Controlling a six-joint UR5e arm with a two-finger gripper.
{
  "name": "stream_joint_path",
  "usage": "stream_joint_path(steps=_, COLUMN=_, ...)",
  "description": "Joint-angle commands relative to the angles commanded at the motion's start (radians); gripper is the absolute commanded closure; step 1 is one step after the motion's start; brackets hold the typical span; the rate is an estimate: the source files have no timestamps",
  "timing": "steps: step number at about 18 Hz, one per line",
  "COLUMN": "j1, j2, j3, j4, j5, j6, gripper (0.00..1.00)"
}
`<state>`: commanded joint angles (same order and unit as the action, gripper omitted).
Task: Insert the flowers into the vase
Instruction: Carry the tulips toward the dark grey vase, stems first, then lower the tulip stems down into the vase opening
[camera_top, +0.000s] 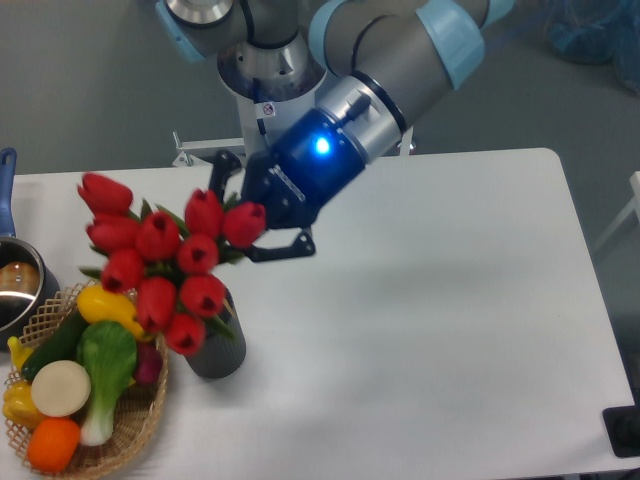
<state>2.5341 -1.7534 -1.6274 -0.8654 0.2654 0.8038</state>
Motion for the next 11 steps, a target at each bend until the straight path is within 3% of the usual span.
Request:
stream_joint_path(steps=3, j1=-0.005, j2=0.003, j3=-0.051, j4=0.02, j5=0.0, j6=0.041, gripper=0.97)
stream_joint_path(steps=11, j1=-0.006, j2=0.0, j3=-0.088, j4=0.02, j5=0.005, j6=0.089, gripper=0.97)
